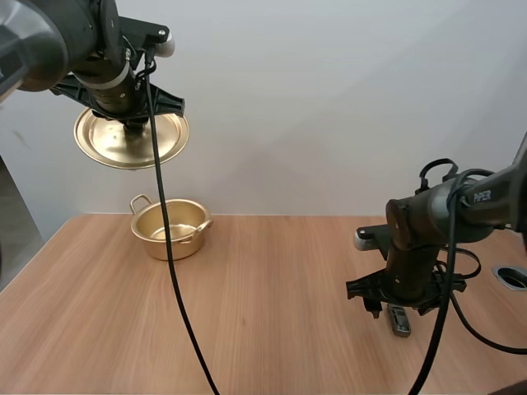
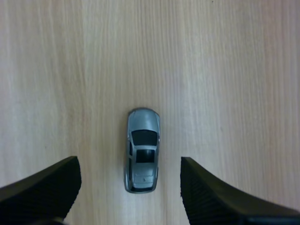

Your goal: Open the pot, put the car inside, and close it

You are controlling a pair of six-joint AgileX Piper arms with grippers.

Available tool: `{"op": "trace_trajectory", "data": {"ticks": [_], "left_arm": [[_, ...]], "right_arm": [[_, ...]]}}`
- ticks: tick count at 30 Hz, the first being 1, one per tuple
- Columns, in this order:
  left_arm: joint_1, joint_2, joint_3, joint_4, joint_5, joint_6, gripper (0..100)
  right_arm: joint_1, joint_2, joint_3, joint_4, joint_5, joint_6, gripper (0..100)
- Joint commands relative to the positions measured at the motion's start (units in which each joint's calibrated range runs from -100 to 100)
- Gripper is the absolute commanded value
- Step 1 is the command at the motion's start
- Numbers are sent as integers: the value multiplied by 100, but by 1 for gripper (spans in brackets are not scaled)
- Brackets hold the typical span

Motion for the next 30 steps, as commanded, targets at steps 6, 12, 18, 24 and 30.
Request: {"op": "trace_trajectory", "data": {"ticks": [6,12,18,24,30], "left_arm": [[-1,-259,-4,-1,81,122,0],[-1,-537,-4,-24,114,201,0],[-1,-946,-4,-36,197,201,0],[-1,-1604,-4,-93,711,311,0],[-1,-2426,-4,-93,1304,311,0]], "right_arm": [[-1,1236,10,-194,-121,-1,100],[-1,1627,10,-442,-379,-9,100],[-1,1630,-4,-517,-390,299,0],[-1,1579,-639,-519,-384,290,0],[131,1384,-1965,128,247,-452,0]]}}
